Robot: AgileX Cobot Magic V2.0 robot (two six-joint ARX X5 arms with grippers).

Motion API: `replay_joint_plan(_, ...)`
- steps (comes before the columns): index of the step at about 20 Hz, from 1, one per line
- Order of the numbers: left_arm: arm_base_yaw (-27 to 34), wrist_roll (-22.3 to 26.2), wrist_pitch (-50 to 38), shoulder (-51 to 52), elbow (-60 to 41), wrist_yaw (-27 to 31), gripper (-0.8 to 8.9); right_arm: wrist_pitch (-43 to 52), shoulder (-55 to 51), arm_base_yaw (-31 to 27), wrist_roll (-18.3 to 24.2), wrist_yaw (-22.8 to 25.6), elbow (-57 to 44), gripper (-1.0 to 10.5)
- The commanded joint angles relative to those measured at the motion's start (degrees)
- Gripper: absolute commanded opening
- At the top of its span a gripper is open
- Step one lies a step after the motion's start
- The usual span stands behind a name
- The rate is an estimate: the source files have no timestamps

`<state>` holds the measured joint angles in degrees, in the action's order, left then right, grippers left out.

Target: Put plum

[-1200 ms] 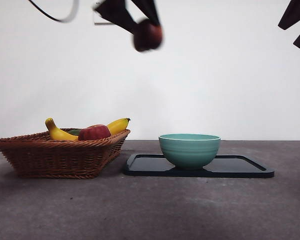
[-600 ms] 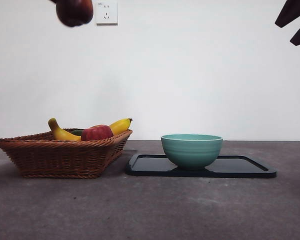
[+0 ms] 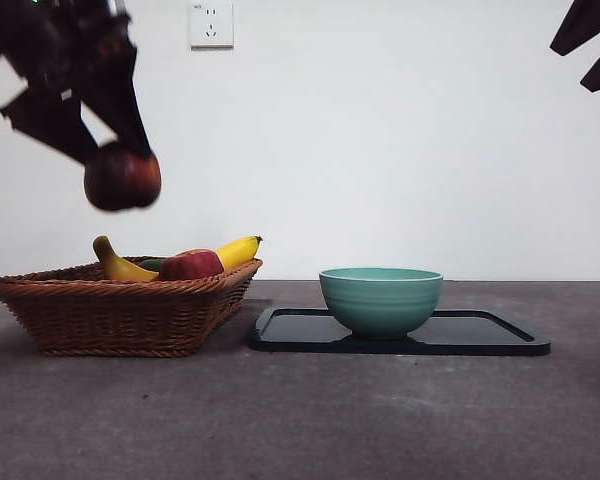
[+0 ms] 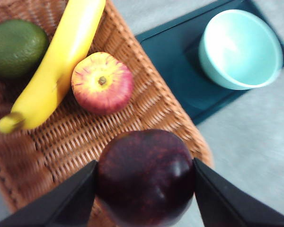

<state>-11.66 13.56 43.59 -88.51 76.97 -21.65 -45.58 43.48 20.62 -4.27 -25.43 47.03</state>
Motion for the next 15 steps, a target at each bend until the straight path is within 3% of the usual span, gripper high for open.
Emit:
replay_joint_plan(1,-0.20,-0.57,-7.04,-0.66,-4.37,3.13,2.68,0.50,0.17,0.37,0.46,-0.04,0.52,2.0)
replay_joint_plan(4,-0.20,-0.85,-16.70,-0.66,-11.32,7.98,2.68,0.50,0.17,0.37,0.46,-0.04,0.52,2.0)
replay_joint_plan(8,-0.20,-0.98,-26.23,-0.68,-18.23,8.81,2.67,0.55,0.17,0.37,0.48,-0.02,0.52,2.0)
replay_joint_plan(15,-0.26,-0.98,-32.11,-2.10,-22.10,10.08,2.79,0.57,0.22,0.37,0.48,-0.02,0.52,2.0)
